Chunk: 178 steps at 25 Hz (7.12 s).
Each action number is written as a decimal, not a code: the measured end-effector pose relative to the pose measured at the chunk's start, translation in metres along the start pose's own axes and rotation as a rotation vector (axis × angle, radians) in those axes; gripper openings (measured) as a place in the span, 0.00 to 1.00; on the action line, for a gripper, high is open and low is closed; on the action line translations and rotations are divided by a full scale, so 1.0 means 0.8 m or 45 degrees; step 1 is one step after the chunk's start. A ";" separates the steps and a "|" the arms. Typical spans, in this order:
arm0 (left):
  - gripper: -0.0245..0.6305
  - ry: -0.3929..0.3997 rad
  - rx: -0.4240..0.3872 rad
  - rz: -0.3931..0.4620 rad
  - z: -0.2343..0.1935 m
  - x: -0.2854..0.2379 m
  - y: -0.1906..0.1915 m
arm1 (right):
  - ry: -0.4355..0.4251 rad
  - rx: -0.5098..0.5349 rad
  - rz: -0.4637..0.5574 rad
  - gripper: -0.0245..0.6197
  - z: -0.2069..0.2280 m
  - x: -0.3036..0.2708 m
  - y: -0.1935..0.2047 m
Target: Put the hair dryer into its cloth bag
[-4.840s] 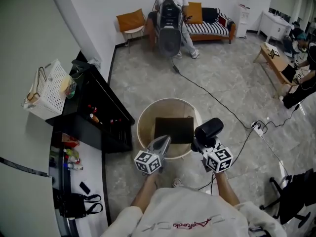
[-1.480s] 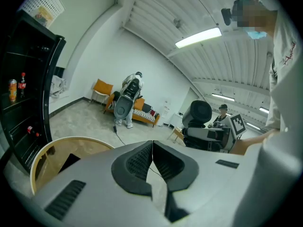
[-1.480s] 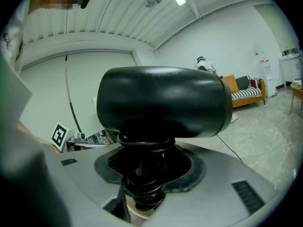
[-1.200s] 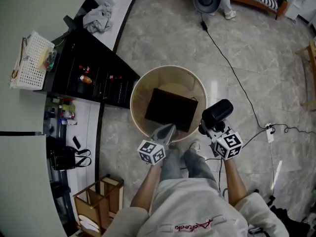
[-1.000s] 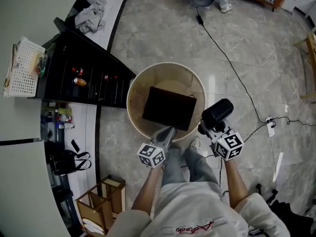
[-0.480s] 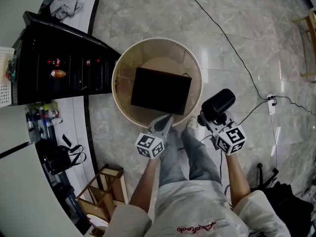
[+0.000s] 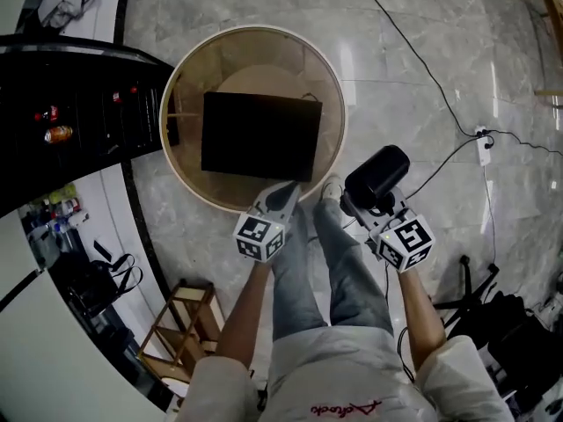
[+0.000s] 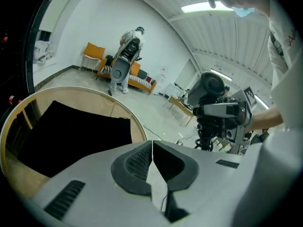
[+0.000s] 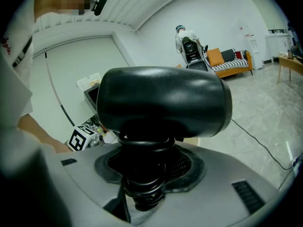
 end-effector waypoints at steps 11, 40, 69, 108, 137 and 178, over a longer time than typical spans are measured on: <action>0.09 -0.094 -0.128 -0.141 -0.028 -0.076 0.029 | 0.018 -0.005 0.010 0.35 0.026 -0.023 0.025; 0.21 -0.253 -0.245 -0.536 -0.050 -0.199 0.036 | 0.086 -0.046 0.019 0.35 0.060 -0.017 0.036; 0.12 -0.138 -0.076 -0.387 -0.056 -0.158 0.017 | 0.068 -0.060 0.011 0.35 0.057 -0.035 0.038; 0.11 -0.144 0.013 -0.032 -0.058 -0.061 -0.038 | -0.025 0.290 -0.451 0.35 0.039 -0.090 0.076; 0.11 -0.042 0.052 0.029 -0.056 -0.033 -0.037 | -0.318 0.774 -1.255 0.35 0.040 -0.224 0.115; 0.11 0.092 0.157 -0.060 -0.076 -0.023 -0.004 | -0.285 1.054 -1.356 0.36 0.026 -0.301 0.145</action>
Point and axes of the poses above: the fingertips, and each gripper's own axes: x backward along the fingers, z to its right, y out of its underside, the point moved 7 cm from there along x, backward along the fingers, and after that the axes turned 4 degrees about -y, right-handed, at the moved point
